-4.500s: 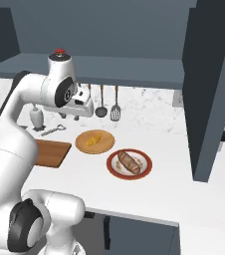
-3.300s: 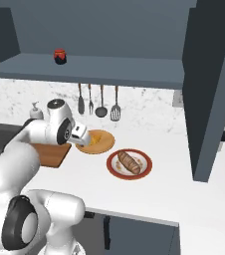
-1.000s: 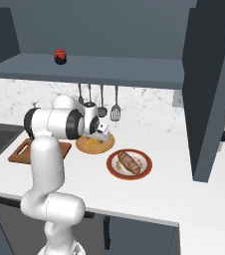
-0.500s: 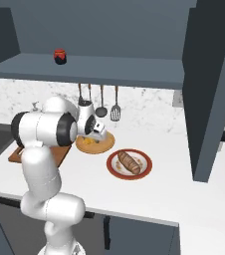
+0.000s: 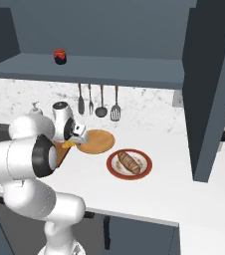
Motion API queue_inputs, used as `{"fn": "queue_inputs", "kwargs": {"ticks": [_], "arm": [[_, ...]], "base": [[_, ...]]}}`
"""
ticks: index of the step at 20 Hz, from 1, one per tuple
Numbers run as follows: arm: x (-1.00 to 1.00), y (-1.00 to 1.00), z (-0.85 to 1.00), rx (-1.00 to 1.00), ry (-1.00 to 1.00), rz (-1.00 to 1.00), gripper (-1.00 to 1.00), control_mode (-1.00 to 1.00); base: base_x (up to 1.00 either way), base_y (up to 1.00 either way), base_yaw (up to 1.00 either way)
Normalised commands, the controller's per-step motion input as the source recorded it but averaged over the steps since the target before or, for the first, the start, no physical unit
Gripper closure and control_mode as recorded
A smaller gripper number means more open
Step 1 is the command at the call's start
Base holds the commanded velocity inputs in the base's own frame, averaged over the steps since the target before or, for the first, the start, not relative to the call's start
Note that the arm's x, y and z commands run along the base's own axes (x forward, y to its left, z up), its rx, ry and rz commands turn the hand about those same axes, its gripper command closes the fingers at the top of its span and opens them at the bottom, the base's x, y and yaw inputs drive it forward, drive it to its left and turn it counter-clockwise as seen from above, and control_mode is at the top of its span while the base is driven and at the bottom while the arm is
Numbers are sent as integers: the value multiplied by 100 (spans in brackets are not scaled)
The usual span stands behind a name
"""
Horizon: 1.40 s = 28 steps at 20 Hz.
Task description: From the different types of pastries on the counter, select a croissant and place it on the cutting board. Then retrieve a jar of jam from the cabinet and place it alongside the croissant on the cutting board.
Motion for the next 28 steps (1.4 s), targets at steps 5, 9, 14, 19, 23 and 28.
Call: {"fn": "queue_inputs", "kwargs": {"ticks": [5,9,14,19,23,28], "arm": [[-18,100,22,-6,9,7,100,-100],[-5,100,3,-8,15,5,100,-100],[0,98,0,-5,9,3,100,-100],[-4,54,-15,0,0,3,100,-100],[-9,26,-36,0,0,0,100,-100],[-1,28,-39,0,0,0,100,-100]], "base": [[0,0,0],[0,0,0],[0,0,0],[0,0,0],[0,0,0],[0,0,0]]}}
